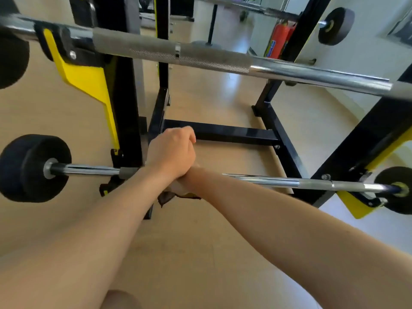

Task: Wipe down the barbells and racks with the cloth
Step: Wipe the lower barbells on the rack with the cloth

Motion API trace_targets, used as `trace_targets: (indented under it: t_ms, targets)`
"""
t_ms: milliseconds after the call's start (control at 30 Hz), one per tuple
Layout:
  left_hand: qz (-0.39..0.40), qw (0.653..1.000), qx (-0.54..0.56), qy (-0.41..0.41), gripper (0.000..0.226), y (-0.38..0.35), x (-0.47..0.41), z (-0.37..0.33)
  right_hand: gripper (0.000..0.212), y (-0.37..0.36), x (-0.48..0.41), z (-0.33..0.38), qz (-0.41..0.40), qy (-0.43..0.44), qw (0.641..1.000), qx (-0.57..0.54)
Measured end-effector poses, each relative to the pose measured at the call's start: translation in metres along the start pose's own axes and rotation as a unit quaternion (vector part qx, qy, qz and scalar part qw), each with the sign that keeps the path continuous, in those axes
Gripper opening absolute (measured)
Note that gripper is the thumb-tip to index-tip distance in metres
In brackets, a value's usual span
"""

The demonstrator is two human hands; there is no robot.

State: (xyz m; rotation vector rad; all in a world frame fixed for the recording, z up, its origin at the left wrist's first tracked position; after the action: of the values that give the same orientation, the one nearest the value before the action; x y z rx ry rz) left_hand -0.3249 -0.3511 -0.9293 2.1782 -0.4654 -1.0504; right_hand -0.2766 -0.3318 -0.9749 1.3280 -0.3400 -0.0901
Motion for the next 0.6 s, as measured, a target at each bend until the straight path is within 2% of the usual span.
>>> trace_targets:
  t_ms: [33, 67, 133, 200, 333, 433, 533, 600]
  targets:
    - [-0.008, 1.000, -0.005, 0.011, 0.026, -0.001, 0.000, 0.000, 0.015, -0.006, -0.001, -0.008, -0.008, 0.006, 1.000, 0.023]
    - [-0.008, 1.000, -0.013, 0.017, 0.025, -0.005, 0.001, -0.002, 0.014, -0.012, -0.003, -0.020, -0.027, 0.006, 1.000, 0.005]
    - [0.002, 0.999, -0.030, 0.028, 0.022, -0.013, 0.008, -0.010, 0.021, -0.015, 0.000, -0.049, -0.056, 0.020, 0.998, 0.017]
    - [0.016, 0.998, -0.040, 0.037, 0.020, -0.025, 0.015, -0.022, 0.026, -0.017, 0.013, -0.083, -0.049, 0.027, 0.998, 0.034]
    - [0.060, 0.995, -0.074, 0.018, 0.015, -0.055, 0.020, -0.061, 0.030, -0.013, 0.055, -0.159, -0.082, 0.001, 0.994, 0.066]
    - [0.152, 0.981, -0.122, -0.002, 0.014, -0.082, 0.017, -0.092, 0.026, -0.001, 0.097, -0.219, -0.120, -0.043, 0.987, 0.100]
    - [0.293, 0.942, -0.161, -0.012, 0.016, -0.112, 0.018, -0.112, 0.028, 0.006, 0.130, -0.270, -0.128, -0.095, 0.983, 0.095]
    - [0.353, 0.919, -0.175, 0.008, 0.021, -0.132, 0.024, -0.117, 0.032, 0.005, 0.140, -0.284, -0.156, -0.126, 0.976, 0.084]
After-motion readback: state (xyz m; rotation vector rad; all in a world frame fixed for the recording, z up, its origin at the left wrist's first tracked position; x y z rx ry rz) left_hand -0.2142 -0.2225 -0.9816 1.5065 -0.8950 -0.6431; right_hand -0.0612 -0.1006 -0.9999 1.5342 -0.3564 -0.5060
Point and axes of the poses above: each hand's wrist, its own x-axis away from the middle knuckle, its own y-axis out of the back of the hand, z = x × y, the point moved 7 cm from there along -x, towards the middle knuckle, and after that the axes turned 12 degrees about -z, right-handed, at the moved point
